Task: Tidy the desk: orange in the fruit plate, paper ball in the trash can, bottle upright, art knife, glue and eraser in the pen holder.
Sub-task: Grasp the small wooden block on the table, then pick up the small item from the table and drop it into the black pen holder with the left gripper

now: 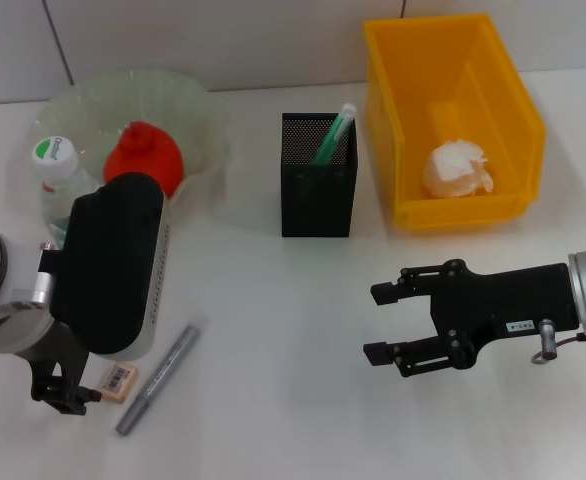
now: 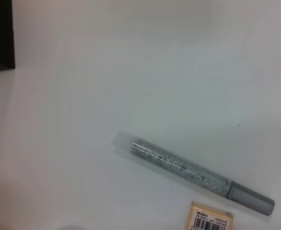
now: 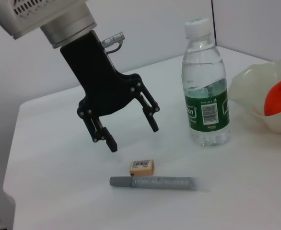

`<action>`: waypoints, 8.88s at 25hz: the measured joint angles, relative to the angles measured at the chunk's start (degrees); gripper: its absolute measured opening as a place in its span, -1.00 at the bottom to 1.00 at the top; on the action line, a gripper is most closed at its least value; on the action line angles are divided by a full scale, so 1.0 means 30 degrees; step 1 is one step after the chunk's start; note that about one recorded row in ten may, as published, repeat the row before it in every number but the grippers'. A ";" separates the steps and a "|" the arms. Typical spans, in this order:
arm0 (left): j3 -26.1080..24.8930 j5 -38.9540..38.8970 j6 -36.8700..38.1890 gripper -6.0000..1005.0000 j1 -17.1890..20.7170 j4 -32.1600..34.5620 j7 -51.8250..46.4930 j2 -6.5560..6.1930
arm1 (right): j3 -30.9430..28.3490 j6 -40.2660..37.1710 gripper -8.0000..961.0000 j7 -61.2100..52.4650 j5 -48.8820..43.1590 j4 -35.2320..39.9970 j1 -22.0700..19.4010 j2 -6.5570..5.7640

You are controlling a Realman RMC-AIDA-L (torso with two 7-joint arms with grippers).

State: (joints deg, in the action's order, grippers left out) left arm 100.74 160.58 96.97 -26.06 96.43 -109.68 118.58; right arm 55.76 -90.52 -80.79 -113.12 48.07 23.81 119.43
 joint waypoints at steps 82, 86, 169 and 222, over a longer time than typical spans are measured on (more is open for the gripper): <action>-0.1679 -0.2179 -0.1483 0.52 -0.2103 -0.5236 0.3595 0.0044 | 0.0281 -0.0559 0.60 -0.0813 0.0266 0.0294 -0.0065 0.0007; -0.1678 -0.2140 -0.1561 0.52 -0.2052 -0.5384 0.3761 0.0034 | 0.0280 -0.0558 0.60 -0.0815 0.0266 0.0293 -0.0052 0.0006; -0.1530 -0.1584 -0.2263 -0.08 -0.2260 -0.7012 0.3605 0.0048 | 0.0308 -0.0782 0.60 -0.1303 0.0264 0.0764 0.0153 0.0006; -0.6630 -0.7251 -0.1782 -0.18 -0.3262 -0.5277 0.2547 -0.0007 | 0.0074 -0.0769 0.60 -0.0909 0.0411 0.0844 -0.0252 -0.0048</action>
State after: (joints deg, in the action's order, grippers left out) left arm 80.85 138.82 91.62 -35.85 80.60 -102.04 118.56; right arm 55.98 -92.83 -83.52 -111.88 50.61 23.05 119.28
